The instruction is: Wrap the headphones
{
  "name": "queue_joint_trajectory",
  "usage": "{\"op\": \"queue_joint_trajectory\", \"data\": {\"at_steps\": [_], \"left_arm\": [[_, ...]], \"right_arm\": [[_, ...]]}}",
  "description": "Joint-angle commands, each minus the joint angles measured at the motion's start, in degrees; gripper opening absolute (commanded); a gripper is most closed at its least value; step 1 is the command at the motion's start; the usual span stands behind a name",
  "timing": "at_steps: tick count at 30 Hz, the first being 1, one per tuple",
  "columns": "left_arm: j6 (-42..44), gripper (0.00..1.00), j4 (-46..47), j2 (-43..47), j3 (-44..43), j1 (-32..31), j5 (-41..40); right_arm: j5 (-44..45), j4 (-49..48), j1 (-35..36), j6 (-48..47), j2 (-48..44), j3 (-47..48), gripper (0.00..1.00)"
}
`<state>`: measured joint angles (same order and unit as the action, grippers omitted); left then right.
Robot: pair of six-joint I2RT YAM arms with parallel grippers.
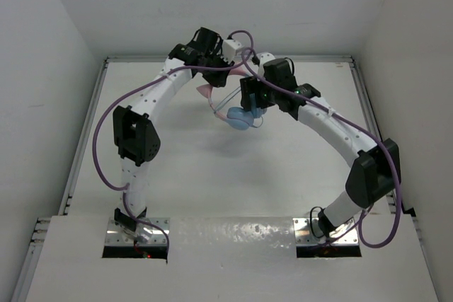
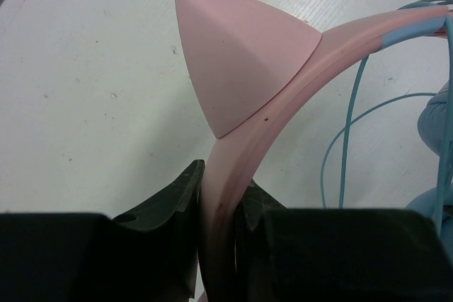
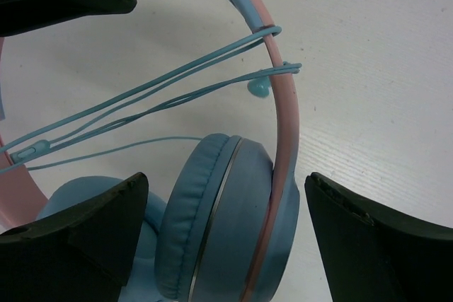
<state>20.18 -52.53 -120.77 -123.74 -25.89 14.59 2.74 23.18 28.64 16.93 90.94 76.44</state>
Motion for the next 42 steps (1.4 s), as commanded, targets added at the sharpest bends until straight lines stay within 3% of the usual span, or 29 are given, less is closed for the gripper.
{"op": "queue_joint_trajectory", "data": {"at_steps": [1,4,6,7,11,13,14,16,20,23,26,28,35,39,42], "left_arm": [[-2.3,0.00,3.1,1.2,-0.5,-0.2,2.6],[-2.3,0.00,3.1,1.2,-0.4,-0.2,2.6],[-2.3,0.00,3.3,1.2,-0.5,-0.2,2.6],[-2.3,0.00,3.3,1.2,-0.5,-0.2,2.6],[-2.3,0.00,3.2,1.0,-0.3,-0.2,2.7],[-2.3,0.00,3.1,1.0,-0.1,-0.2,3.0],[-2.4,0.00,3.1,1.0,0.2,-0.2,3.2],[-2.4,0.11,3.0,1.0,0.4,-0.2,3.7],[-2.8,0.56,3.0,1.1,0.6,-0.2,4.9],[-3.6,0.77,3.1,1.2,0.4,-0.2,4.7],[-4.3,0.92,3.4,1.3,0.0,-0.2,4.5],[-4.8,0.96,3.5,1.1,-0.6,-0.1,4.1],[-4.6,0.96,2.8,1.2,-0.8,-0.1,3.0],[-4.1,0.96,2.3,1.2,-0.5,0.0,2.3],[-4.2,0.96,2.2,1.2,-0.4,0.0,2.5]], "right_arm": [[-0.2,0.3,0.5,0.7,1.4,3.1,0.88],[-0.1,0.9,0.7,0.6,2.3,3.6,0.82],[0.1,1.2,0.7,0.7,2.6,3.5,0.64],[0.3,1.0,0.6,0.8,2.6,3.4,0.48],[2.0,0.4,0.7,1.4,2.1,2.7,0.09],[3.1,0.3,0.7,1.9,1.8,2.7,0.00],[3.3,0.2,0.7,2.1,1.6,2.5,0.00],[4.8,-0.2,0.7,2.5,1.4,1.8,0.00],[9.5,-2.1,0.7,3.9,-0.9,-1.1,0.00],[14.2,-4.0,0.5,3.9,-3.4,-4.2,0.00],[17.6,-4.5,-0.9,4.2,-5.0,-6.4,0.00],[17.7,-4.3,-4.6,5.1,-6.5,-8.0,0.00],[22.3,-4.5,-14.0,5.7,-12.9,-16.1,0.00],[29.7,-4.4,-15.2,1.9,-16.2,-18.8,0.00],[29.1,-4.4,-16.1,2.3,-17.4,-20.0,0.00]]}}
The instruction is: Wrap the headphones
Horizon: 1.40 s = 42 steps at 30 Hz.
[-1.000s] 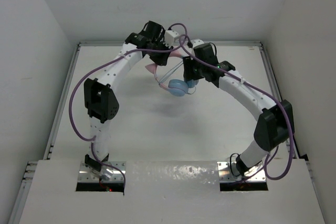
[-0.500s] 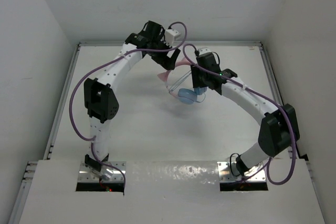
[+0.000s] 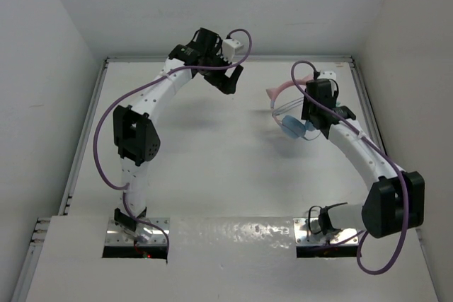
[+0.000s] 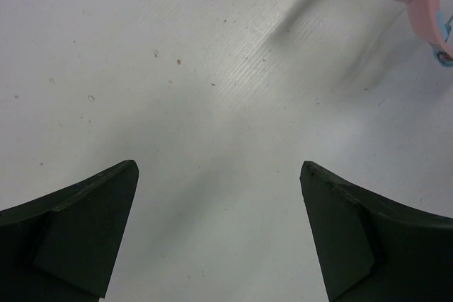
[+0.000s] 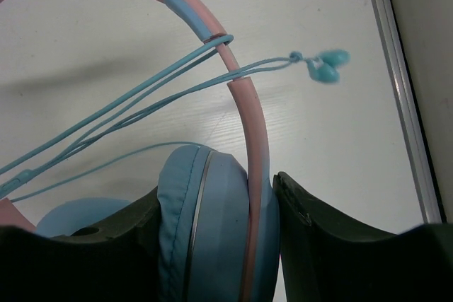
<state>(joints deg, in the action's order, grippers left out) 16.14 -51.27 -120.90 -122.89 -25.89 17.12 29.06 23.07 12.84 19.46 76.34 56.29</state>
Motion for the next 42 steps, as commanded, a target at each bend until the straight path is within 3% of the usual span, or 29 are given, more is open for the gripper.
{"op": "queue_joint_trajectory", "data": {"at_steps": [1,6,11,18,28,29,31,32,35,38,42], "left_arm": [[-0.2,0.96,1.0,1.2,-1.2,0.0,0.0],[-0.4,0.96,0.9,1.4,-1.2,0.0,-0.1],[-0.1,0.96,0.2,1.5,-1.0,0.1,-0.6],[-0.2,0.96,0.3,1.5,-0.7,0.1,-0.8],[-0.2,0.96,0.2,1.5,0.0,0.2,-1.1],[-0.2,0.96,0.3,1.5,0.0,0.2,-1.0],[-0.3,0.96,0.5,1.4,-0.2,0.2,-1.0],[-0.3,0.96,0.6,1.4,-0.1,0.3,-1.0],[-0.4,0.96,0.6,1.5,-0.2,0.2,-1.0],[-0.4,0.96,0.5,1.5,-0.2,0.2,-1.0],[-0.3,0.96,0.4,1.6,-0.2,0.2,-1.2]], "right_arm": [[1.7,-4.2,-0.3,1.2,-2.6,-0.6,0.00],[-6.6,-4.6,-0.3,10.0,-0.1,-5.2,0.00],[-15.7,-12.8,0.1,18.2,2.1,-12.3,0.00],[-16.3,-17.2,3.8,21.1,5.8,-14.3,0.00],[-14.8,-17.6,3.9,21.1,7.9,-17.8,0.01],[-15.3,-17.4,3.8,20.8,8.1,-17.6,0.10],[-16.5,-16.7,3.8,19.9,8.7,-17.0,0.18],[-16.5,-16.3,3.8,19.7,8.8,-16.8,0.28],[-16.5,-15.8,3.8,18.9,8.6,-16.5,0.41],[-16.1,-14.3,3.8,18.0,8.2,-15.7,0.67],[-15.8,-13.2,3.8,16.5,7.2,-15.1,0.86]]}}
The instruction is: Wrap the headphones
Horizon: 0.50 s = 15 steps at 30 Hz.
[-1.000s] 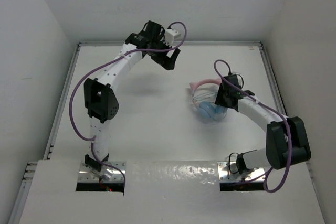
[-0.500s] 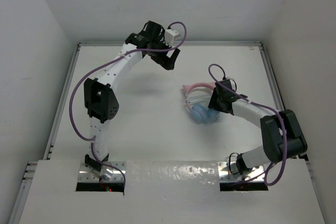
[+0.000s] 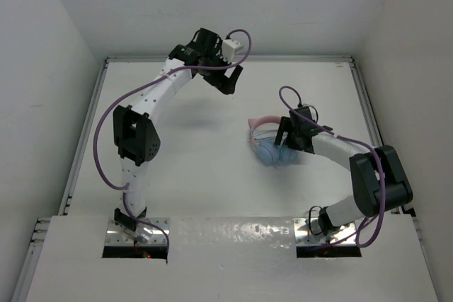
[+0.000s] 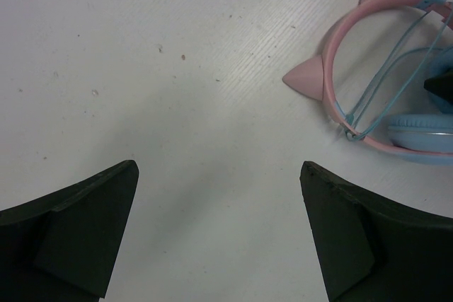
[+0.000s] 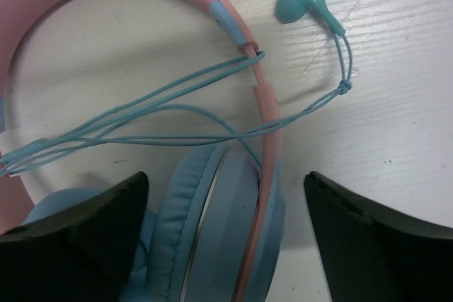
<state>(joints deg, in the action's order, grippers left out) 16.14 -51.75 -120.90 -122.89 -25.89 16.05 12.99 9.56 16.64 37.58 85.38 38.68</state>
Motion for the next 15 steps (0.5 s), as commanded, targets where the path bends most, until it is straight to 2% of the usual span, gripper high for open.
{"op": "queue_joint_trajectory", "data": {"at_steps": [1,3,10,15], "left_arm": [[-0.3,0.96,0.9,1.6,-0.2,0.2,-0.1],[-0.2,0.96,0.9,1.6,-0.2,0.2,-0.1],[-0.8,0.96,0.9,1.5,-0.5,0.3,-0.2],[-1.5,0.98,0.9,1.6,-1.1,0.2,-0.8]], "right_arm": [[0.2,0.6,0.0,-2.2,-2.2,2.9,0.94],[0.3,1.7,0.0,-3.4,-3.2,4.1,0.99],[-1.7,5.9,0.0,-7.1,-6.6,9.8,0.99],[-2.4,13.9,-0.5,-11.0,-10.2,18.5,0.99]]}}
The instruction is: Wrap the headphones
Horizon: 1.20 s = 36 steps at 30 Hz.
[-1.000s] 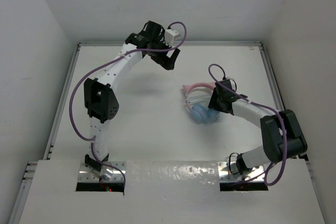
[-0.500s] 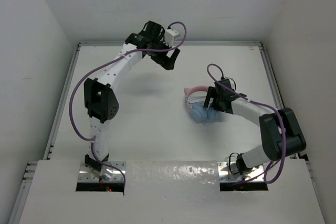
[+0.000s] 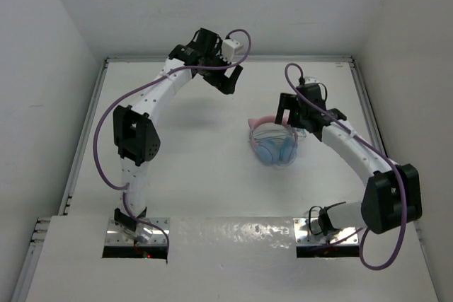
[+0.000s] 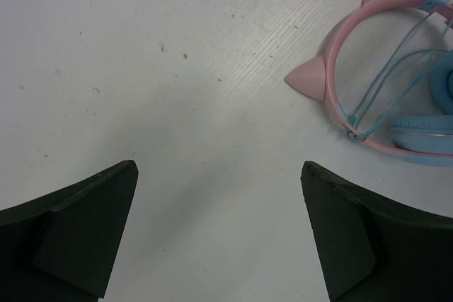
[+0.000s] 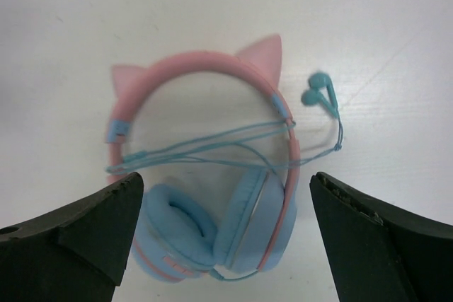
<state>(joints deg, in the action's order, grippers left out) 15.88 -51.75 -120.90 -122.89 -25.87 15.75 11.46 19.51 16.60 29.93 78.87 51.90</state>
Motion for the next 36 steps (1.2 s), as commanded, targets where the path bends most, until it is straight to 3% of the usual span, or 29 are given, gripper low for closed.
{"op": "queue_joint_trajectory", "data": {"at_steps": [1,7,10,16,19,27,36], "left_arm": [[-1.4,0.99,0.9,1.7,-1.1,0.2,-1.1],[-3.5,0.99,2.2,1.7,-0.9,0.3,-4.0],[-4.5,0.99,3.1,1.9,-0.6,0.6,-5.5],[-6.6,0.99,4.7,2.2,0.2,1.9,-9.3],[-7.9,0.99,6.7,3.1,3.3,3.8,-10.9],[-9.6,0.99,8.9,5.9,9.9,7.1,-13.9],[-10.1,0.99,9.2,6.6,12.4,7.1,-15.5]], "right_arm": [[-1.4,5.2,-0.7,-3.9,-4.1,6.8,0.99],[-2.1,16.1,-4.2,-4.0,-3.7,19.5,0.99],[-7.2,20.0,-10.5,-1.5,-1.9,22.6,0.99],[-16.9,18.3,-30.4,6.9,-1.5,17.0,0.99],[-17.3,16.0,-36.3,11.3,-1.3,12.8,0.99],[-8.7,19.1,-38.0,11.1,-0.2,12.4,0.99],[-9.0,19.5,-38.0,10.1,-0.8,11.1,0.99]]}}
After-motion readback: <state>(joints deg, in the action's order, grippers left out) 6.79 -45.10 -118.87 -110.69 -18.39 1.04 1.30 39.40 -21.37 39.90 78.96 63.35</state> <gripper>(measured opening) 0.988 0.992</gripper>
